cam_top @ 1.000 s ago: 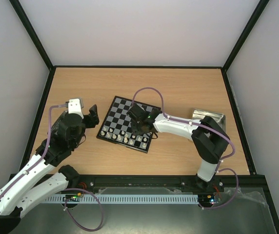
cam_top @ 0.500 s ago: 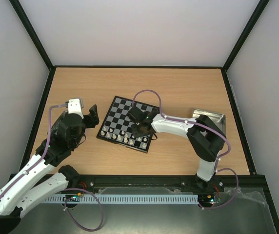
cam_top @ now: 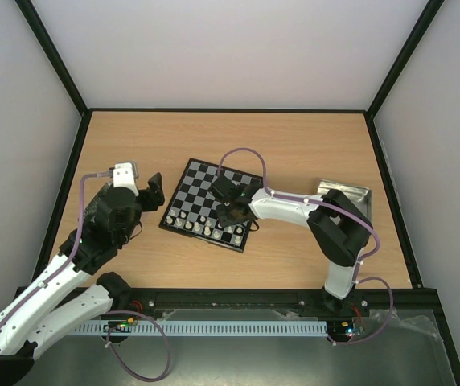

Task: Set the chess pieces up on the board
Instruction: Pick up the chess piece from the chessboard, then place the chess piece on the chessboard.

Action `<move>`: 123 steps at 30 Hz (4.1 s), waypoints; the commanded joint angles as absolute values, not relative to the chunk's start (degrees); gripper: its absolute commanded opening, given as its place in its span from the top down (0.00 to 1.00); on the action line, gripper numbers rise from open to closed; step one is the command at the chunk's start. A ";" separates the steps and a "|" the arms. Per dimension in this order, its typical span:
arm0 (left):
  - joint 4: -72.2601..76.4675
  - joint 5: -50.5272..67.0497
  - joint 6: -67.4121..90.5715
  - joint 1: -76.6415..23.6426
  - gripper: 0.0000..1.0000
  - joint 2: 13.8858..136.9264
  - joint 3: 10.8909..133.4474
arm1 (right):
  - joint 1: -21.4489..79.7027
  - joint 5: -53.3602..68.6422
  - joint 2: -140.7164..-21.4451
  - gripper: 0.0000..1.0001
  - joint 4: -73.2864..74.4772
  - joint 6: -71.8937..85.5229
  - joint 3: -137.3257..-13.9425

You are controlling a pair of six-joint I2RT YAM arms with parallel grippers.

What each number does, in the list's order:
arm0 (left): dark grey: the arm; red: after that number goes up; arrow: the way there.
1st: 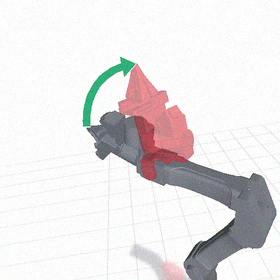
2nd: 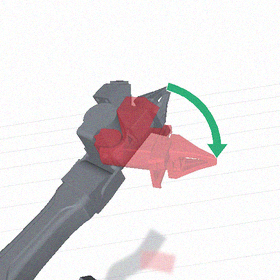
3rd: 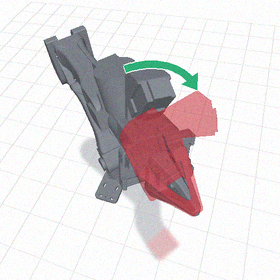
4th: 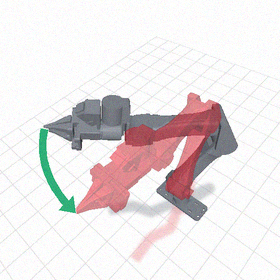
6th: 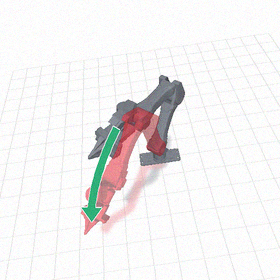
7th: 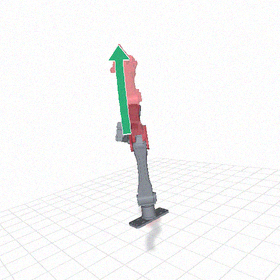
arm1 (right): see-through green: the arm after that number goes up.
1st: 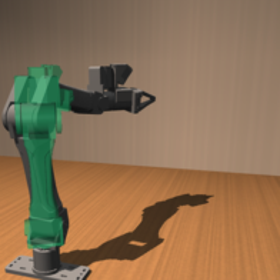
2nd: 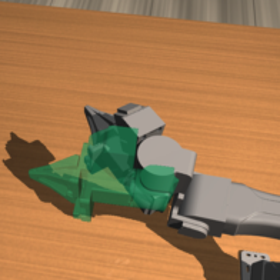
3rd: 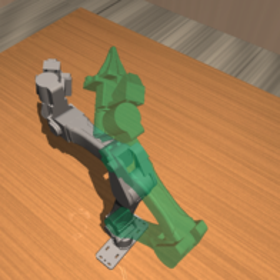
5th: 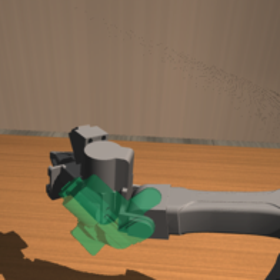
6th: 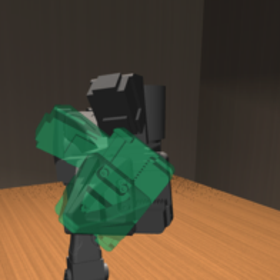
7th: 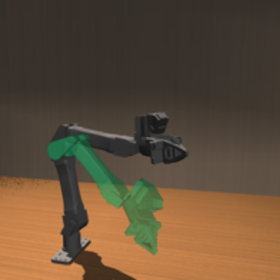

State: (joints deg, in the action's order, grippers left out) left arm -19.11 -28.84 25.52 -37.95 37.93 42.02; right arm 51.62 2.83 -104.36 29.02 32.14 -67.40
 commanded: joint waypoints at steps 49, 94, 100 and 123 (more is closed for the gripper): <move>7.74 42.50 53.65 -21.97 0.52 76.86 40.66 | 47.65 22.54 -86.02 0.82 -37.17 9.95 -37.85; -9.71 -16.07 37.13 -56.07 0.98 70.20 42.99 | 47.47 -38.13 -58.53 0.37 -8.57 45.95 -32.95; -9.40 -18.18 41.04 -62.29 0.98 78.16 44.15 | 47.24 -35.42 -59.84 0.34 -9.54 46.34 -32.75; -5.18 -21.71 40.54 -65.48 0.96 89.49 46.13 | 46.69 -34.84 -61.00 0.27 -9.32 45.27 -33.10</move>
State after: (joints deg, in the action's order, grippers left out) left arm -6.61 -19.42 40.71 -65.04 88.58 44.95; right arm 47.09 -32.60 -60.66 -10.48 44.62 -33.26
